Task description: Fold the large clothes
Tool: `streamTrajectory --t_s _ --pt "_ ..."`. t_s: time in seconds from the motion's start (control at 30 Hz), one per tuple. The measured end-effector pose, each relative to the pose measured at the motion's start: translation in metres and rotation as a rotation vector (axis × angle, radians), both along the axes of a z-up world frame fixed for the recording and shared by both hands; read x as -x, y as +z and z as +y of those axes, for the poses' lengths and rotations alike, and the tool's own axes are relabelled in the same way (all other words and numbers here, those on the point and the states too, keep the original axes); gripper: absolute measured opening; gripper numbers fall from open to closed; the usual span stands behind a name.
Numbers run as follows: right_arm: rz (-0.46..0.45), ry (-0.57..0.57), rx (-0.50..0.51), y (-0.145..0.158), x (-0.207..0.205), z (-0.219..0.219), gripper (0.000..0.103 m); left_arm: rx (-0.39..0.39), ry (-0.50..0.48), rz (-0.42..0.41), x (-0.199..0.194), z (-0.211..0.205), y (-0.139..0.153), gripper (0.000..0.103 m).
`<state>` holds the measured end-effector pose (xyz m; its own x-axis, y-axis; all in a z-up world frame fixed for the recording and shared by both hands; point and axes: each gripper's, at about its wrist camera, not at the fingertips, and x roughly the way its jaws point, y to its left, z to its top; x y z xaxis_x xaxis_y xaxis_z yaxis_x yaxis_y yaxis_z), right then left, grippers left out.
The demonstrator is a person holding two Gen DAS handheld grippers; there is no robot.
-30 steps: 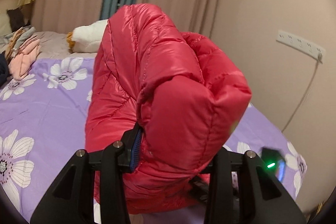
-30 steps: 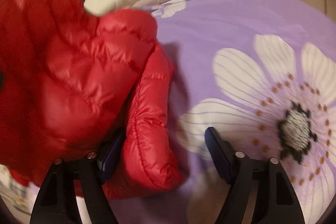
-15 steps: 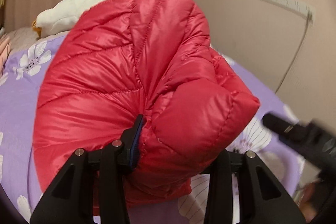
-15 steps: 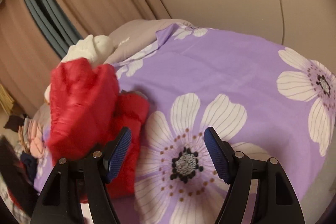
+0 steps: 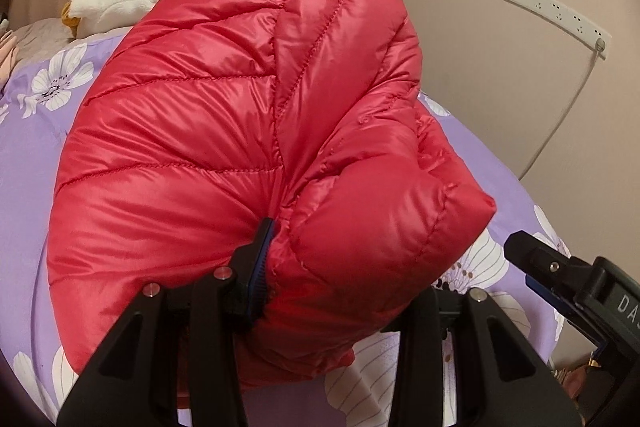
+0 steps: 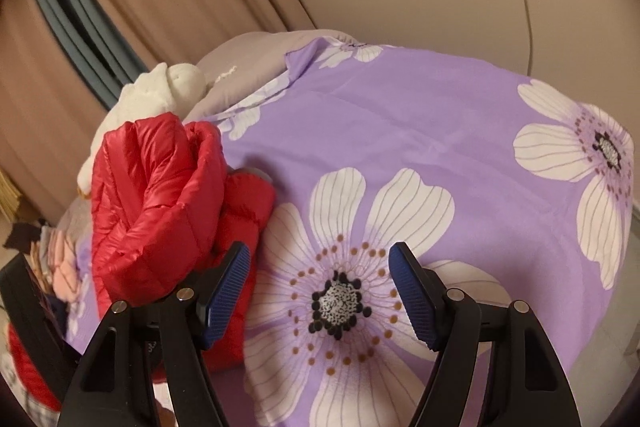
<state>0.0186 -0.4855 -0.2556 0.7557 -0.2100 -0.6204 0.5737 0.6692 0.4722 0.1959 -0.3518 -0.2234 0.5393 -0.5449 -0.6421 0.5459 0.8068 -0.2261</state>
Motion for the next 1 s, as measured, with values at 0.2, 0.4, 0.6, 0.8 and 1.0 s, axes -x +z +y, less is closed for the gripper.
streamTrajectory --t_s 0.2,0.4,0.6,0.8,1.0 --pt "0.006 -0.01 0.027 0.007 0.004 0.003 0.074 0.02 0.015 0.027 0.01 0.002 0.001 0.039" --pt "0.0 -0.023 0.021 0.011 0.008 0.004 0.074 0.026 0.025 0.037 0.016 0.006 0.0 0.039" --pt "-0.007 -0.028 0.041 0.017 0.009 0.007 0.074 0.045 0.03 0.059 0.02 0.013 -0.001 0.039" --pt "-0.078 0.012 -0.016 0.026 0.007 0.011 0.074 0.023 0.009 0.031 0.033 0.026 0.006 0.04" --pt "-0.151 0.192 -0.036 0.053 -0.034 0.038 0.074 0.1 -0.001 0.096 0.035 0.061 0.013 0.041"
